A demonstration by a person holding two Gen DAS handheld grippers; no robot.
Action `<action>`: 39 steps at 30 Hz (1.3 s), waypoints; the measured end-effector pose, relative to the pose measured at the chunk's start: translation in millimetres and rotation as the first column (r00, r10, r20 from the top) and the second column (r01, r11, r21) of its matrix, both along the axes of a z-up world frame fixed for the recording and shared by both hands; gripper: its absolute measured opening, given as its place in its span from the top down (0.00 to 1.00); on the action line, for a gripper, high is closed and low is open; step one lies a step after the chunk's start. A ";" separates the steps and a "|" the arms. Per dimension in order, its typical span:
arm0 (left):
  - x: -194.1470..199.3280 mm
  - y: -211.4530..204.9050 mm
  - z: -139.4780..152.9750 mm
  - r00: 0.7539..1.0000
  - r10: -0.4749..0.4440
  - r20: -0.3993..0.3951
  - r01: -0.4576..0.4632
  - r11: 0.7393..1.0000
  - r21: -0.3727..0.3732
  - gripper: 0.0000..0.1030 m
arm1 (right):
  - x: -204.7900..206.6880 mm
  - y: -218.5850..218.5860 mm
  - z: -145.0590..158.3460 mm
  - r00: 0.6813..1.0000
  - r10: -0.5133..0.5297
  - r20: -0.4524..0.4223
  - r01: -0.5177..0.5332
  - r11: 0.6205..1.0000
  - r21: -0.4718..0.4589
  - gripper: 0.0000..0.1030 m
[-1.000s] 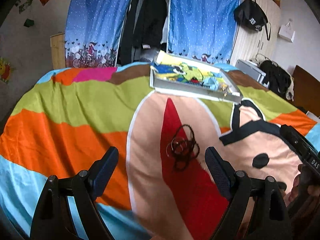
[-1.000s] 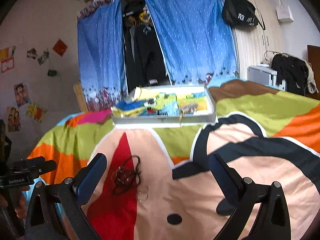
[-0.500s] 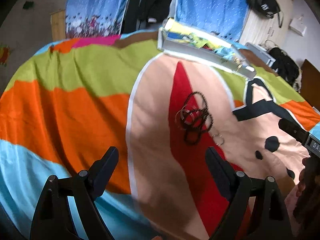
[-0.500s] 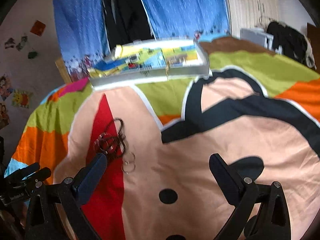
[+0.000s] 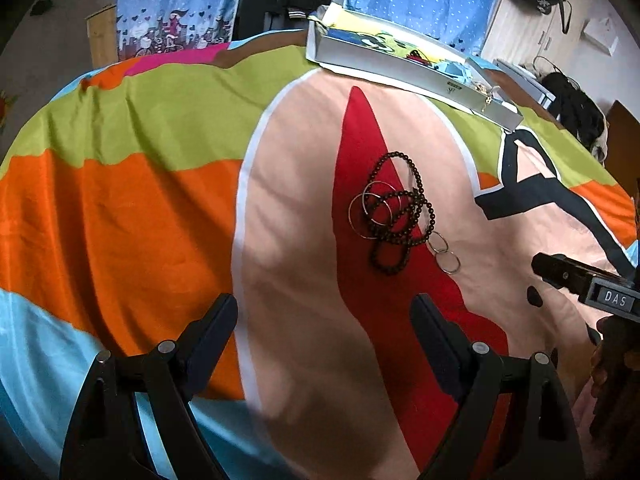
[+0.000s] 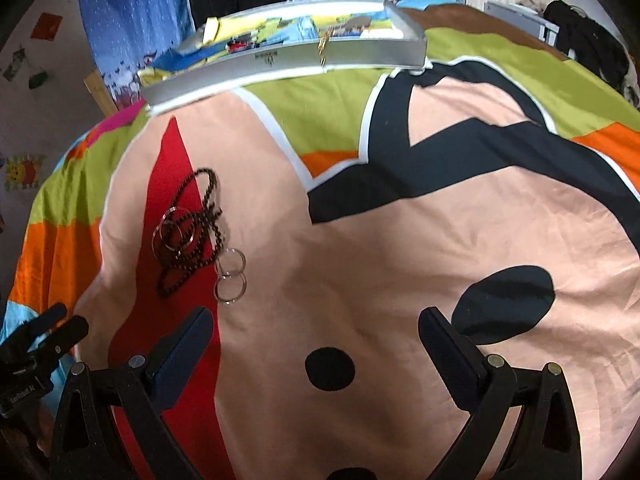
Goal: Organize jewelry
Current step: 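Move both tools back over the bead necklace and silver rings, then grip the bead necklace with the left tool while the right tool grips the gold chain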
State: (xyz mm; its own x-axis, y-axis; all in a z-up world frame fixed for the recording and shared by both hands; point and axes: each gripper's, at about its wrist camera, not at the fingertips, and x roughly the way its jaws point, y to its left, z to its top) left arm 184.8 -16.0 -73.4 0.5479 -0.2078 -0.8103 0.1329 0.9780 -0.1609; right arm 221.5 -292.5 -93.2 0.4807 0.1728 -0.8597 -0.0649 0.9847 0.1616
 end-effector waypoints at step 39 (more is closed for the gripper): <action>78.2 -44.9 -28.7 0.971 -0.226 0.075 0.236 0.959 -0.159 0.51 | 71.4 -7.8 -13.2 0.989 0.138 -0.056 -0.141 0.989 -0.049 0.00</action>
